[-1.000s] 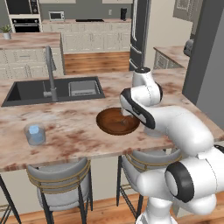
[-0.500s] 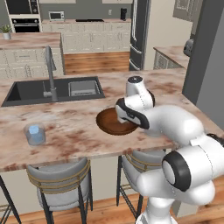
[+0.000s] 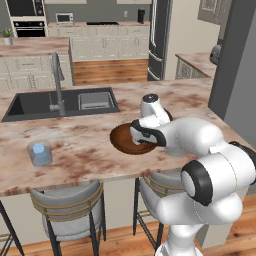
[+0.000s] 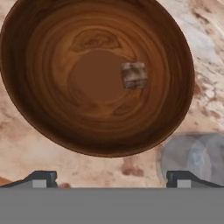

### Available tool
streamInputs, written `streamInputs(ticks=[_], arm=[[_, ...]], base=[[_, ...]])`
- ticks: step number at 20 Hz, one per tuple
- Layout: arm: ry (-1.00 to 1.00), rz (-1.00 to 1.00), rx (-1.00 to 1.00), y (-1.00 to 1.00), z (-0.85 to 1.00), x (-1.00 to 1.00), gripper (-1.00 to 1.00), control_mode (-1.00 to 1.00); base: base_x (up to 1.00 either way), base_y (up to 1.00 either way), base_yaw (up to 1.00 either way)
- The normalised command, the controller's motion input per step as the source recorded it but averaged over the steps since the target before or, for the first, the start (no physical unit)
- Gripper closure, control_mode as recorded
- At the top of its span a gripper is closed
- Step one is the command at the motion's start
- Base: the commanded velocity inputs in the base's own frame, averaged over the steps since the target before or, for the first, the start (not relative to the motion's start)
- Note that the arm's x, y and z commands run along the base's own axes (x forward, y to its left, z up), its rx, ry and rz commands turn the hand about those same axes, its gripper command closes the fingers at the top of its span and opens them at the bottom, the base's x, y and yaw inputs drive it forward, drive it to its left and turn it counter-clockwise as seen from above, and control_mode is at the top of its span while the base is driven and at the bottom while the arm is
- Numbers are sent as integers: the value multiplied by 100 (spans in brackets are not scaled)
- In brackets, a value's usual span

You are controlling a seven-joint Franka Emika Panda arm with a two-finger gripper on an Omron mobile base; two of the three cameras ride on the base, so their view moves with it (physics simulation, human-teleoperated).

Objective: There are four ice cubes in the ice bowl. Place two ice cubes in each glass of water.

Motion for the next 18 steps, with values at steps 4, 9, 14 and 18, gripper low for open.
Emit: streamInputs(ticks=[4, 9, 14, 18], arm=[[-3, 2, 0, 0, -18, 22, -100, -100], [0, 4, 0, 0, -4, 29, -100, -100], [0, 4, 0, 0, -5, 30, -100, -100], [0, 4, -2, 0, -22, 24, -100, -100]], base=[[0, 0, 0], [0, 0, 0], [0, 0, 0], [0, 0, 0]])
